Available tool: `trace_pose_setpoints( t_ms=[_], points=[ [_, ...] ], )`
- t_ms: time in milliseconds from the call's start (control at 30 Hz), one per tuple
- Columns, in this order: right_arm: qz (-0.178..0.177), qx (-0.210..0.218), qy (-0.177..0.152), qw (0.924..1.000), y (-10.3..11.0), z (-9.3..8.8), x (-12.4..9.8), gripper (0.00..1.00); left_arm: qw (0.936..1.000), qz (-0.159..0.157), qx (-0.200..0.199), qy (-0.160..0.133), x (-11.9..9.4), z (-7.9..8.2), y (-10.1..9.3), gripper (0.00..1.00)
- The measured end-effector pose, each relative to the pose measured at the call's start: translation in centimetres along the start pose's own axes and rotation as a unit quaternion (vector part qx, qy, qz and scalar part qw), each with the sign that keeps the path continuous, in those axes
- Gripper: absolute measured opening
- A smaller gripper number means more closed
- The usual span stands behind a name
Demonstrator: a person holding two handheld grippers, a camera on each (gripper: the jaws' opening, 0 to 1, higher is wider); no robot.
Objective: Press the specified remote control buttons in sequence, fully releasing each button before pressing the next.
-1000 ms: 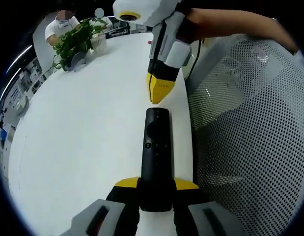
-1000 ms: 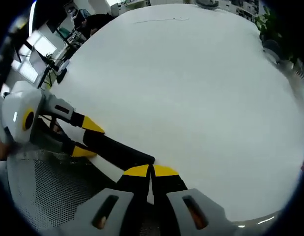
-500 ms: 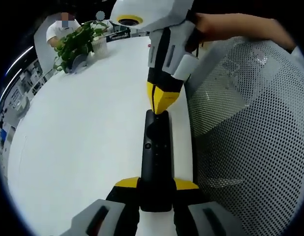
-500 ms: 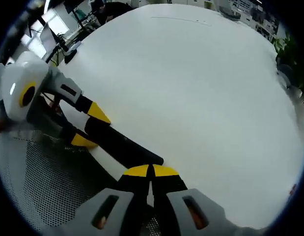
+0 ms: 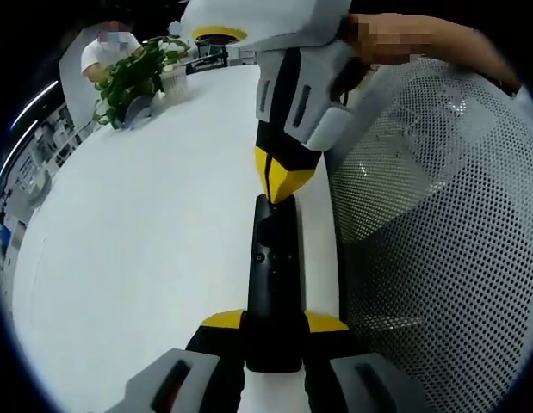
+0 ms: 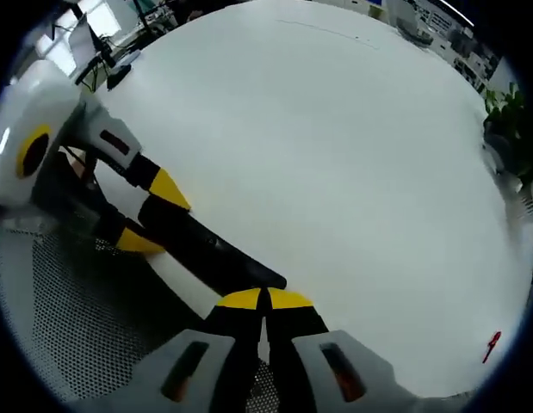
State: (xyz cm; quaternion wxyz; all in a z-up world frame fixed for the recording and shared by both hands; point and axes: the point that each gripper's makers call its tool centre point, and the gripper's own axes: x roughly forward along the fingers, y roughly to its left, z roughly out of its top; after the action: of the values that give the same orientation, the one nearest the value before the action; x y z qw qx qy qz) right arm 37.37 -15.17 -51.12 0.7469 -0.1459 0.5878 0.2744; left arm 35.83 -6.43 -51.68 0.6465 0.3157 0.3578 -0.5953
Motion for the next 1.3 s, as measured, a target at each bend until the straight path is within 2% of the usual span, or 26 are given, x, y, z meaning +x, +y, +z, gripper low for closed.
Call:
trace_pose_setpoints(
  t_ms=[67, 200, 500, 667, 900, 1067, 1167, 1200, 1233, 1300],
  points=[
    [0.004, 0.028, -0.005, 0.9996, 0.02, -0.07, -0.02, 0.0, 1.0, -0.001, 0.0, 0.0, 0.0, 0.02, -0.01, 0.24],
    [0.0, 0.02, -0.045, 0.9988, 0.07, -0.2, -0.17, 0.0, 1.0, 0.002, 0.0, -0.002, 0.01, 0.03, 0.0, 0.24],
    [0.011, 0.03, -0.043, 0.9986, -0.04, -0.03, -0.16, 0.0, 1.0, 0.0, 0.003, 0.004, 0.07, 0.06, 0.07, 0.24],
    [0.022, 0.063, -0.041, 0.9969, -0.12, -0.17, -0.24, 0.0, 1.0, 0.001, 0.004, 0.004, 0.1, 0.06, 0.08, 0.24],
    [0.049, 0.133, -0.045, 0.989, -0.19, -0.19, -0.27, 0.0, 1.0, -0.001, 0.003, 0.004, 0.15, 0.04, 0.1, 0.24],
    [0.049, 0.134, -0.044, 0.9887, -0.04, -0.19, -0.28, 0.0, 1.0, 0.0, 0.002, 0.003, 0.16, 0.03, 0.12, 0.24],
    [0.041, 0.108, -0.044, 0.9924, 0.03, -0.21, -0.25, 0.0, 1.0, 0.0, 0.002, 0.003, 0.18, 0.06, 0.11, 0.24],
    [0.032, 0.083, -0.046, 0.995, -0.03, -0.18, -0.22, 0.0, 1.0, 0.0, 0.002, 0.002, 0.18, 0.07, 0.11, 0.24],
    [0.017, 0.036, -0.048, 0.998, 0.08, -0.09, -0.2, 0.0, 1.0, 0.0, 0.001, 0.002, 0.18, 0.08, 0.12, 0.24],
    [-0.002, -0.031, -0.048, 0.9984, 0.25, 0.02, -0.18, 0.0, 1.0, -0.001, 0.0, 0.001, 0.18, 0.1, 0.15, 0.24]
  ],
)
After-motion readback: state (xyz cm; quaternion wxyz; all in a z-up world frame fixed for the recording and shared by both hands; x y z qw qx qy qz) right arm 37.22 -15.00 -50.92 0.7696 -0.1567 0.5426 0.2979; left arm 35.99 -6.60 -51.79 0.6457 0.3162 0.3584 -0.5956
